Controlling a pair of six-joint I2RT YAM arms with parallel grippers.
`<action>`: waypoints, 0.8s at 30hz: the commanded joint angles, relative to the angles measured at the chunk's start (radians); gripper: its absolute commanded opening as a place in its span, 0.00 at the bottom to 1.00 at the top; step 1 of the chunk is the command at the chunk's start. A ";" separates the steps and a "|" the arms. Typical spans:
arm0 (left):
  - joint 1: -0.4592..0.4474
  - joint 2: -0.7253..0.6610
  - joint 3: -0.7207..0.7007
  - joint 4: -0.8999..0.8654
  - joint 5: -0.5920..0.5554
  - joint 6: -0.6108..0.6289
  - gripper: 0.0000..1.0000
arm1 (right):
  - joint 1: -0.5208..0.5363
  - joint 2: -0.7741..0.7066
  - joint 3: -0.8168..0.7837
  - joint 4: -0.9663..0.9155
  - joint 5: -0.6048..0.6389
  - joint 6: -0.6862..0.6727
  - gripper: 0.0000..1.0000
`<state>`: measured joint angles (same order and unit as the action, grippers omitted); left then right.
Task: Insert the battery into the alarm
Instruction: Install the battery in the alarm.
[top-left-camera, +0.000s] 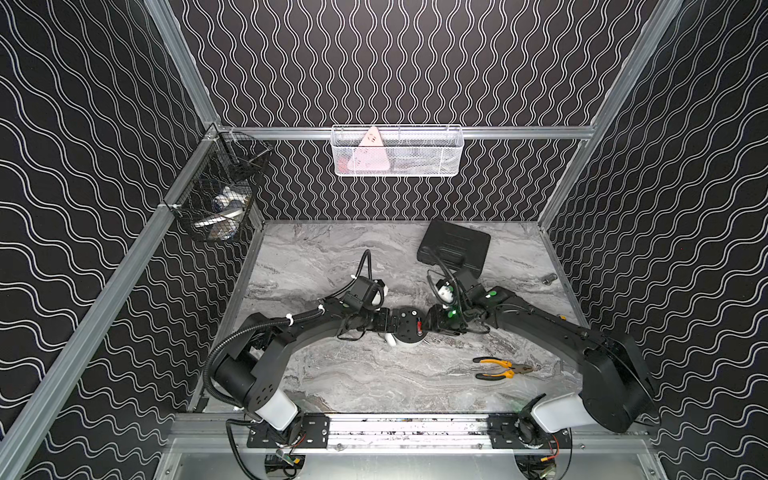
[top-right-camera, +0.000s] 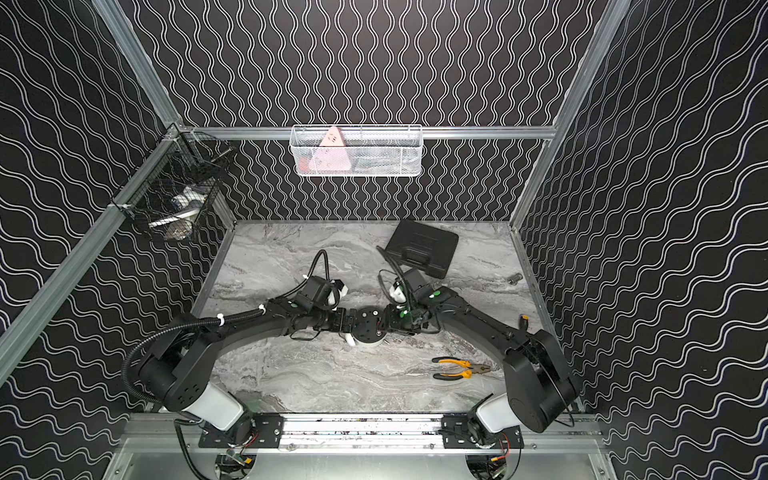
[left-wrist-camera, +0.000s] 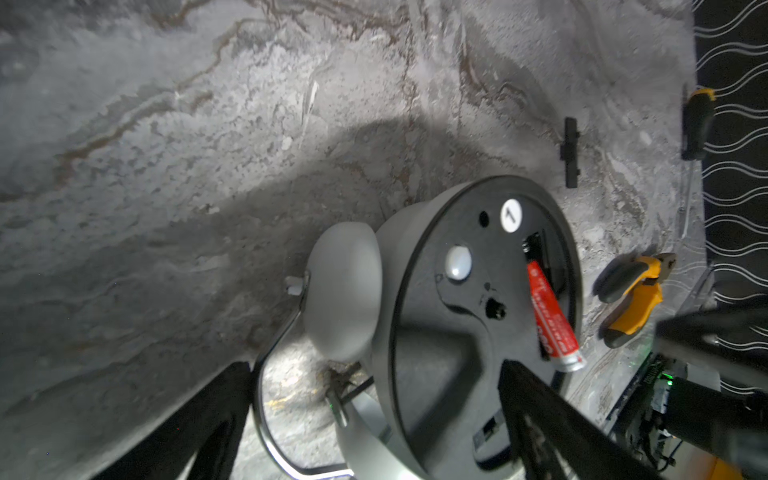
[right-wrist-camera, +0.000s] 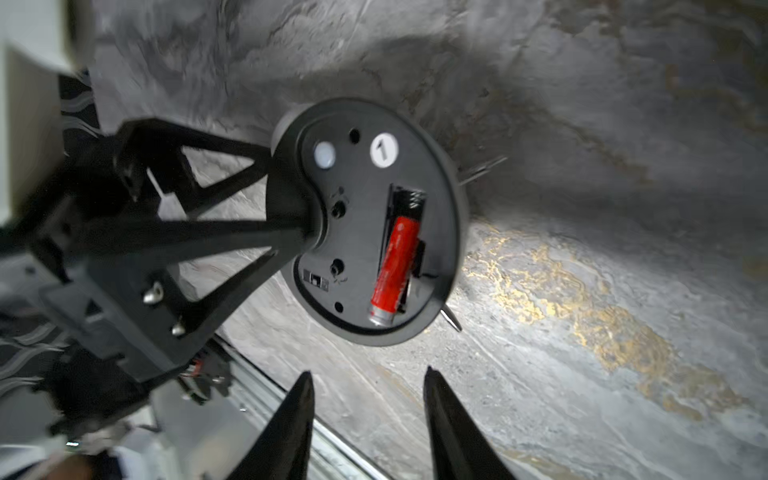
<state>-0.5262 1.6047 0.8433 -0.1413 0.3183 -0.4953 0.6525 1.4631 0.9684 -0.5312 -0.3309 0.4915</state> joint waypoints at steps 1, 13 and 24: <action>-0.003 0.022 0.023 -0.080 -0.033 0.030 0.93 | 0.036 -0.002 -0.012 -0.004 0.190 -0.145 0.44; -0.008 0.062 0.046 -0.130 -0.067 0.038 0.78 | 0.038 0.051 -0.013 0.035 0.154 -0.130 0.39; -0.014 0.069 0.054 -0.149 -0.070 0.063 0.76 | 0.038 0.084 -0.013 0.033 0.176 -0.099 0.28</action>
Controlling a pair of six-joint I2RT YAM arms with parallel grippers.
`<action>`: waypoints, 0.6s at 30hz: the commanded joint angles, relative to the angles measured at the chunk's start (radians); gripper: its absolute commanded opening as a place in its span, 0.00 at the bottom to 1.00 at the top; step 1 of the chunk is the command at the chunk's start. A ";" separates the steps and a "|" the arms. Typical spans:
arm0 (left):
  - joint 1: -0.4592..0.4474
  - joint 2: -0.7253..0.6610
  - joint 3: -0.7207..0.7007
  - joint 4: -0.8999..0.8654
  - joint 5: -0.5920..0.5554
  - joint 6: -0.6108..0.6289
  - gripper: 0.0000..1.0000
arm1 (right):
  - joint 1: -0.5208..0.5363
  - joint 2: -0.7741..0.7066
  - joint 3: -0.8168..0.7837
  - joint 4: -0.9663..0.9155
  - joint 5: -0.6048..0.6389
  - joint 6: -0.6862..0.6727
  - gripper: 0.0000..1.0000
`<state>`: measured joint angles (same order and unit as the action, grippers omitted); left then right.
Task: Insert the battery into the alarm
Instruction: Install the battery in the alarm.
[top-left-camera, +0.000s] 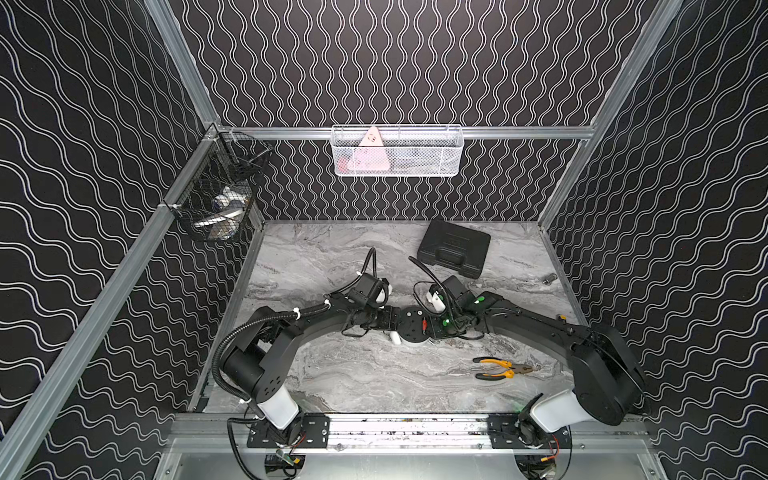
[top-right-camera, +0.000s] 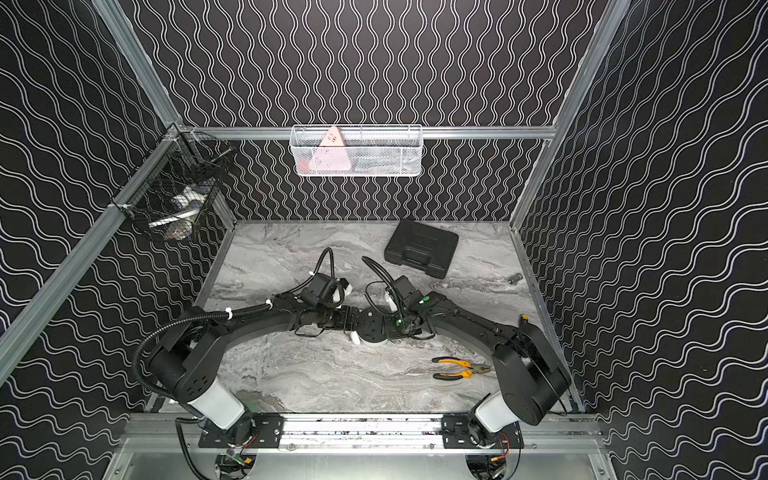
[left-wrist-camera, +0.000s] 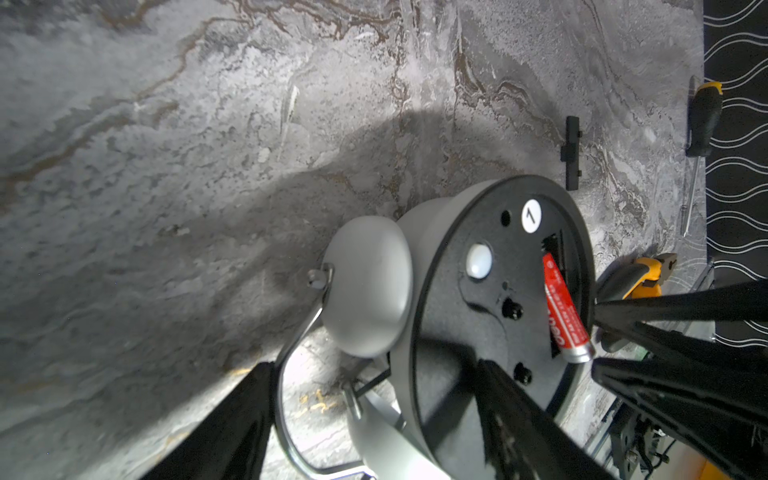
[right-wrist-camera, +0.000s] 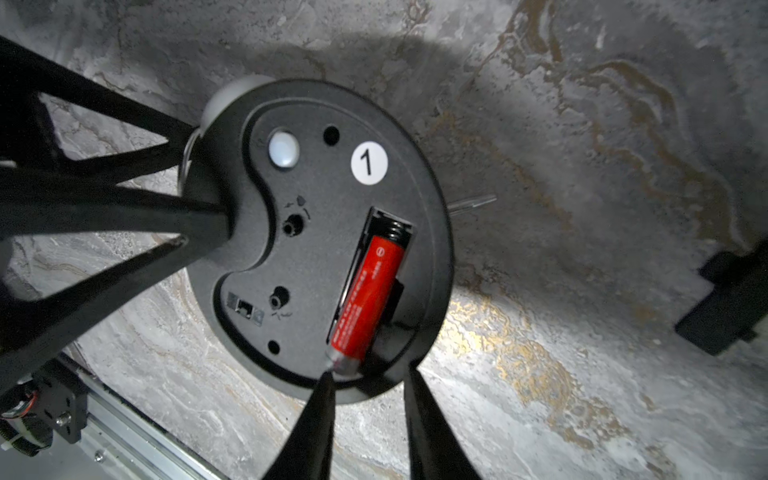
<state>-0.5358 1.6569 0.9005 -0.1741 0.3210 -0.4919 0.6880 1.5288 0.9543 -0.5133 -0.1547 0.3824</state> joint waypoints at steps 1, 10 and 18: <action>-0.006 0.018 -0.002 -0.117 -0.071 0.063 0.76 | 0.002 0.022 0.003 0.015 -0.001 0.014 0.27; -0.013 0.031 0.012 -0.134 -0.068 0.086 0.73 | 0.002 0.048 0.011 0.030 0.009 0.038 0.22; -0.017 0.030 0.016 -0.147 -0.095 0.078 0.71 | 0.001 0.025 0.009 0.036 -0.018 0.068 0.21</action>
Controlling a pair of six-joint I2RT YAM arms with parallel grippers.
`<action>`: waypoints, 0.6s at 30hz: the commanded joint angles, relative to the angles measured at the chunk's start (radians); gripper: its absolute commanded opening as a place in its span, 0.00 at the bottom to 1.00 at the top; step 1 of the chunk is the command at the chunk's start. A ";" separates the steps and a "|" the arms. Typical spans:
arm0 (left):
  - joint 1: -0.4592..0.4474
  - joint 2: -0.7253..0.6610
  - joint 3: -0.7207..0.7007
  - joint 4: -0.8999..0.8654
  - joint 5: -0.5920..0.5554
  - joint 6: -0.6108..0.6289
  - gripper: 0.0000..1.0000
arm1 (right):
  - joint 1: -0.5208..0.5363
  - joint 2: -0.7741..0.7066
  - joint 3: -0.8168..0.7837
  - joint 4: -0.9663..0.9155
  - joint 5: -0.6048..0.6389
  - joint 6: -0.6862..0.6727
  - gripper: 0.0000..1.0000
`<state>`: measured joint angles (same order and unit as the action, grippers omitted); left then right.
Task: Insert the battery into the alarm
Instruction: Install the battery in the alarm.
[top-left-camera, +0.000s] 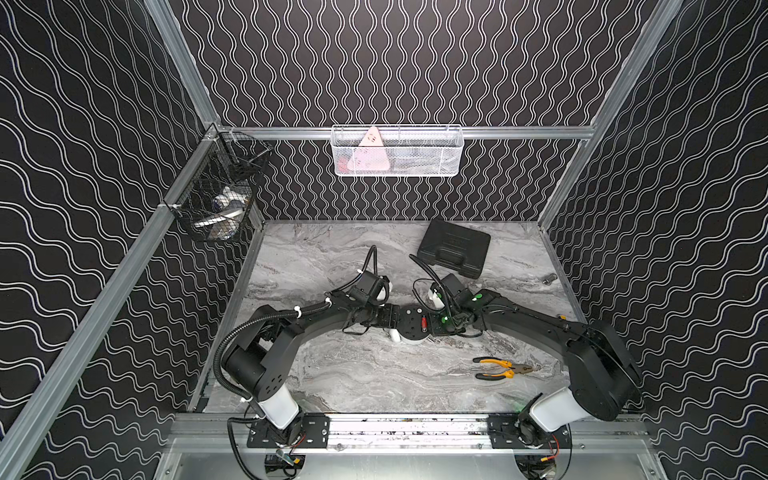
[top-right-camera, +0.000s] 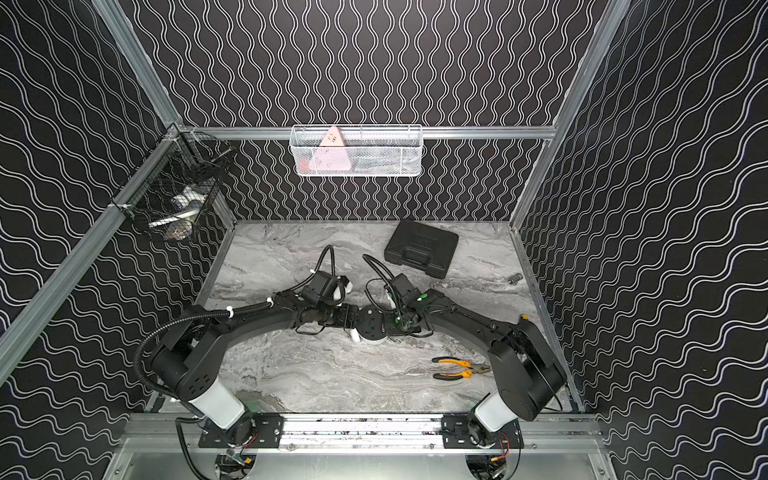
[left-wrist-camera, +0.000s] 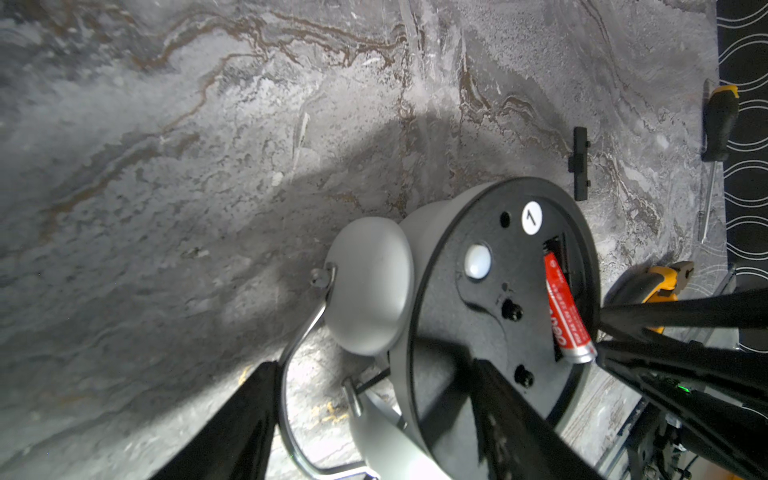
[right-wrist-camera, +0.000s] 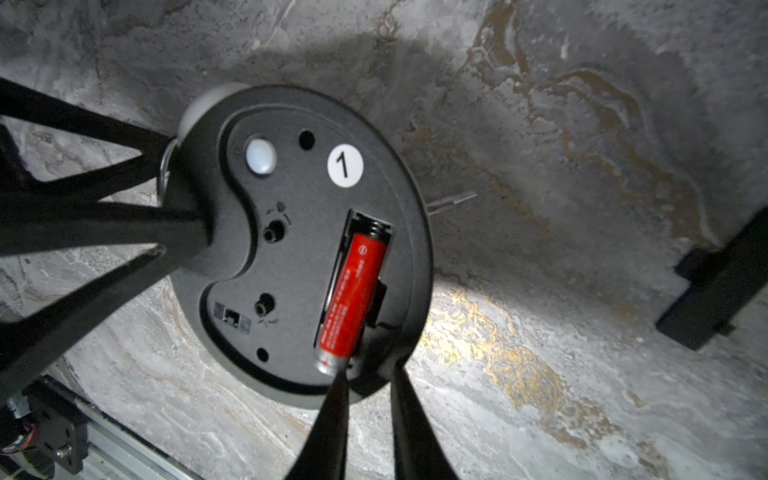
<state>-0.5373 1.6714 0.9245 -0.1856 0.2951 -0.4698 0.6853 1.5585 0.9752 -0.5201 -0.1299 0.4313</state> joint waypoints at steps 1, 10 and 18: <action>-0.015 0.014 -0.009 -0.137 -0.074 0.051 0.71 | 0.003 -0.023 -0.012 0.039 -0.042 0.022 0.21; -0.015 0.025 -0.003 -0.142 -0.086 0.030 0.69 | 0.004 -0.069 -0.009 0.056 -0.134 0.183 0.15; -0.016 0.003 -0.003 -0.146 -0.093 0.027 0.74 | 0.003 -0.056 0.028 -0.079 -0.023 0.195 0.13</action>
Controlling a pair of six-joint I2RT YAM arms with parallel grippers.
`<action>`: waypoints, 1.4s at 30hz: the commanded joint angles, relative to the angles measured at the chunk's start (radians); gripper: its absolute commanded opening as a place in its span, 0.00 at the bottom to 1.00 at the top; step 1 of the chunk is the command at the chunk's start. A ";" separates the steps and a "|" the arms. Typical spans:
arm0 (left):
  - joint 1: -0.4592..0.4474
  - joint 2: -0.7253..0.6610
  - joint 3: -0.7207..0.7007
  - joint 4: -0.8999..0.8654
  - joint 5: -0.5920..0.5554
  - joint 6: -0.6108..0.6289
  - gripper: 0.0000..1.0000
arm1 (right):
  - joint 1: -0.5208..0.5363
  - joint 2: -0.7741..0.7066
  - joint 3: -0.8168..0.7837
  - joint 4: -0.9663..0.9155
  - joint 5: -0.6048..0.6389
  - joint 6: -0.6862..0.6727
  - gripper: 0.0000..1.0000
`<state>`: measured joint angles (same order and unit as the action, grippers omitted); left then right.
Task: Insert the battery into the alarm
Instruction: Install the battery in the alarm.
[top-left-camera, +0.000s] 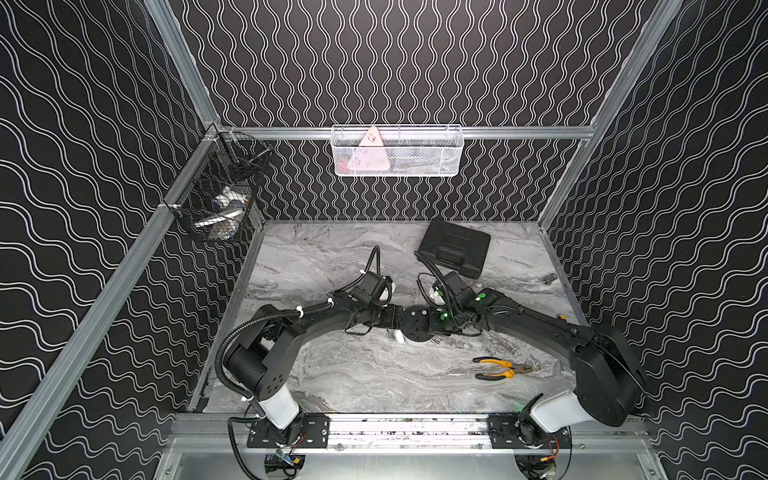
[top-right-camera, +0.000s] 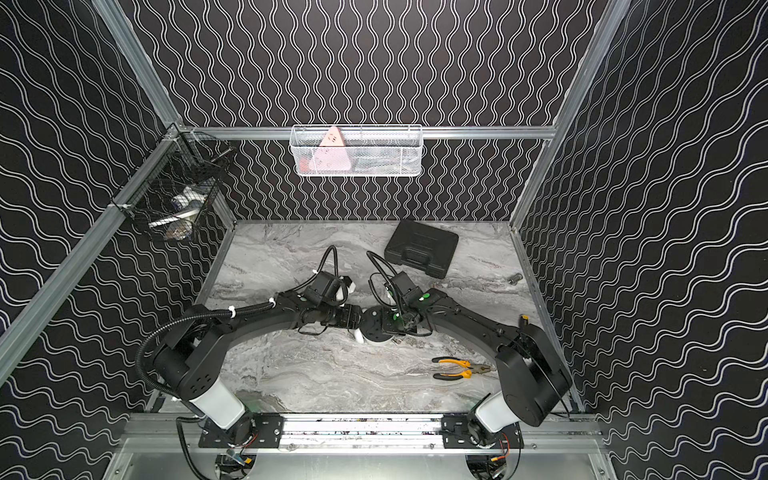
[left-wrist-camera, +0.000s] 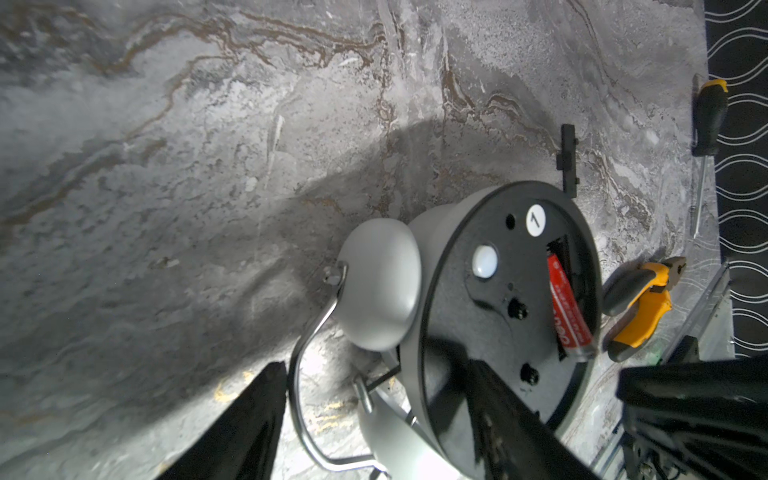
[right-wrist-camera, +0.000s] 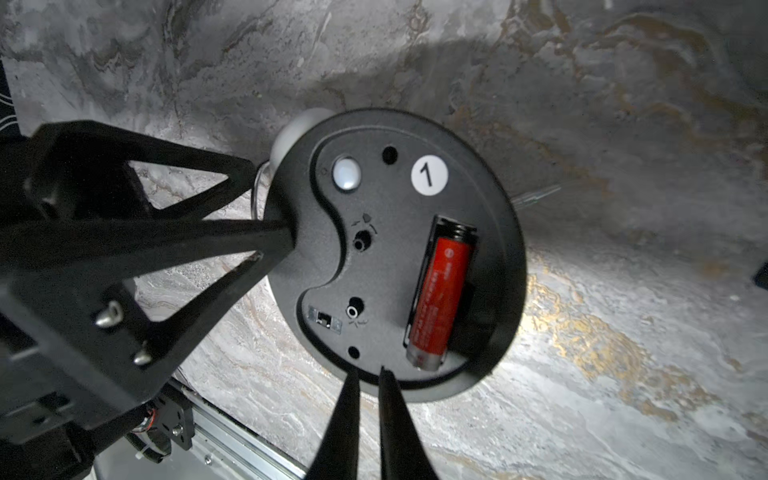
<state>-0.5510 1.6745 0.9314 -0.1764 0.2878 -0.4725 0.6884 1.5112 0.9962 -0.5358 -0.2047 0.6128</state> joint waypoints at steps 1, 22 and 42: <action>-0.002 -0.009 -0.005 -0.163 -0.089 0.028 0.75 | -0.004 -0.012 0.004 -0.069 0.061 0.015 0.13; -0.042 -0.009 0.041 -0.163 -0.056 -0.083 0.58 | -0.056 -0.037 -0.086 0.042 -0.042 0.032 0.11; -0.035 -0.033 -0.009 -0.019 0.054 -0.174 0.74 | -0.056 -0.039 -0.115 0.077 -0.065 0.037 0.11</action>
<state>-0.5922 1.6470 0.9367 -0.2447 0.2859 -0.6029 0.6327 1.4769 0.8875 -0.4862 -0.2680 0.6437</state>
